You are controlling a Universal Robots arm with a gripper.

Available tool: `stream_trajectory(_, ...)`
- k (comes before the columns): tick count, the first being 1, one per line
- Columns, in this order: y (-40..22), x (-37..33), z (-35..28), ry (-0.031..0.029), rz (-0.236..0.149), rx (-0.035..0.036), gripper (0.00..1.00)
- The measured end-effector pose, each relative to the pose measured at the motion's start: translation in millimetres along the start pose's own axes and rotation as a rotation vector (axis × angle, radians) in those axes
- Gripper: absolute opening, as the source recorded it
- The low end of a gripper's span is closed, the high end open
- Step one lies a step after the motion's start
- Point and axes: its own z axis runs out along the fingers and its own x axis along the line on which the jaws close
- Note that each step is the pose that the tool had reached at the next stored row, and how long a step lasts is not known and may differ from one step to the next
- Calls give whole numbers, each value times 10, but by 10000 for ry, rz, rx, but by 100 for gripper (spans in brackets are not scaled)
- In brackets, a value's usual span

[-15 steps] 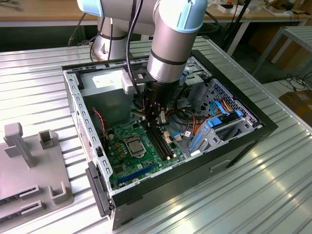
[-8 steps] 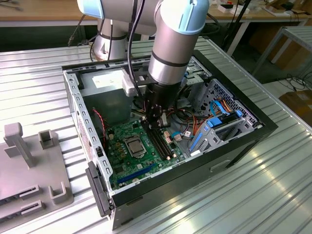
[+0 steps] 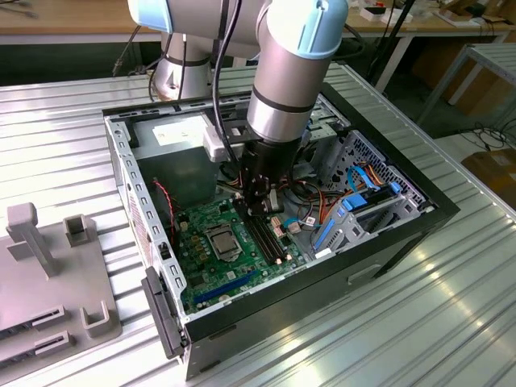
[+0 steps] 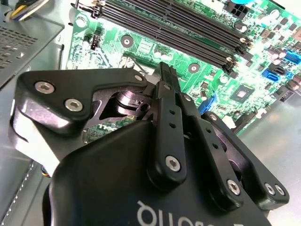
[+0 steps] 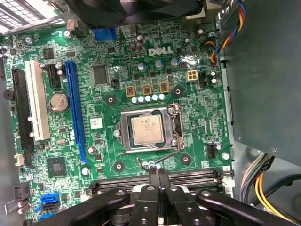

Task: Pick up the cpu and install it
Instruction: 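Install the first cpu locking lever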

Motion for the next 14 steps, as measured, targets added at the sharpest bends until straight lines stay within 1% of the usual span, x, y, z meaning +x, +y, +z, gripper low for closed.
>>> stream_trajectory(7,3,9,4,8,-64,6,11)
stream_trajectory(14,45,14,16,16,-205,18,11)
